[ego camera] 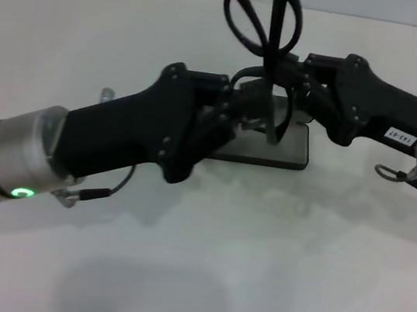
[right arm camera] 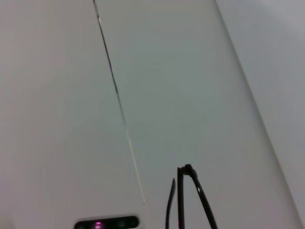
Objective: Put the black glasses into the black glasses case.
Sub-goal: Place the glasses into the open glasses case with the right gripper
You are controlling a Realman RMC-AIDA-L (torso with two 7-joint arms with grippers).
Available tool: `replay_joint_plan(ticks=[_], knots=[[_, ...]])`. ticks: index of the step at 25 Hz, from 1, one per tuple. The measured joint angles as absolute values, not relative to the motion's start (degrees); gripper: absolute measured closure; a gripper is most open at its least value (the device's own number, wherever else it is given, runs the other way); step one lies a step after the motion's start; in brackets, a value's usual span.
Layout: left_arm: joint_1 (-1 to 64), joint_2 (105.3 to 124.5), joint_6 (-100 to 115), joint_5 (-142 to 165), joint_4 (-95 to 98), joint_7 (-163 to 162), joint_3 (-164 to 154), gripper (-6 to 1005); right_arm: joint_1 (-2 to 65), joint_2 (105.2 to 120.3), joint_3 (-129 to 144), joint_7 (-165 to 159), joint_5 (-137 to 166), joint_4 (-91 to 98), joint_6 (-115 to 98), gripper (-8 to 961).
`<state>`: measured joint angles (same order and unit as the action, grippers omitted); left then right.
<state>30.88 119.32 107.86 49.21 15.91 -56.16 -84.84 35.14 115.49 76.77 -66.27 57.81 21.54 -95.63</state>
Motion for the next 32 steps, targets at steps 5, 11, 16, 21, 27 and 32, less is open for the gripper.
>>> replay_joint_plan(ticks=[5, 11, 16, 21, 27, 32], knots=[[28.3, 117.69, 110.7, 49.0, 17.5, -55.8, -84.4, 963, 33.0, 114.6, 76.1, -68.2, 61.1, 27.4, -94.0, 893], [23.6, 116.23, 113.1, 48.8, 20.5, -55.8, -81.6, 962, 26.8, 113.56, 76.0, -87.3, 84.9, 57.8, -84.0, 893], [22.4, 116.16, 113.5, 48.9, 20.6, -55.6, -80.3, 962, 26.0, 115.34, 76.4, -103.6, 108.9, 80.4, -82.9, 892], [22.5, 116.01, 114.9, 53.4, 21.1, -52.9, -80.7, 962, 29.1, 115.78, 80.1, -109.1, 120.3, 86.6, -82.1, 892], [23.9, 115.33, 116.2, 64.1, 23.9, -52.2, -80.7, 962, 32.6, 115.86, 84.2, -110.4, 127.8, 85.4, -78.7, 892], [24.1, 114.97, 116.2, 65.6, 23.6, -52.7, -80.4, 962, 33.8, 115.89, 89.2, -110.6, 132.0, 82.9, -73.6, 892]])
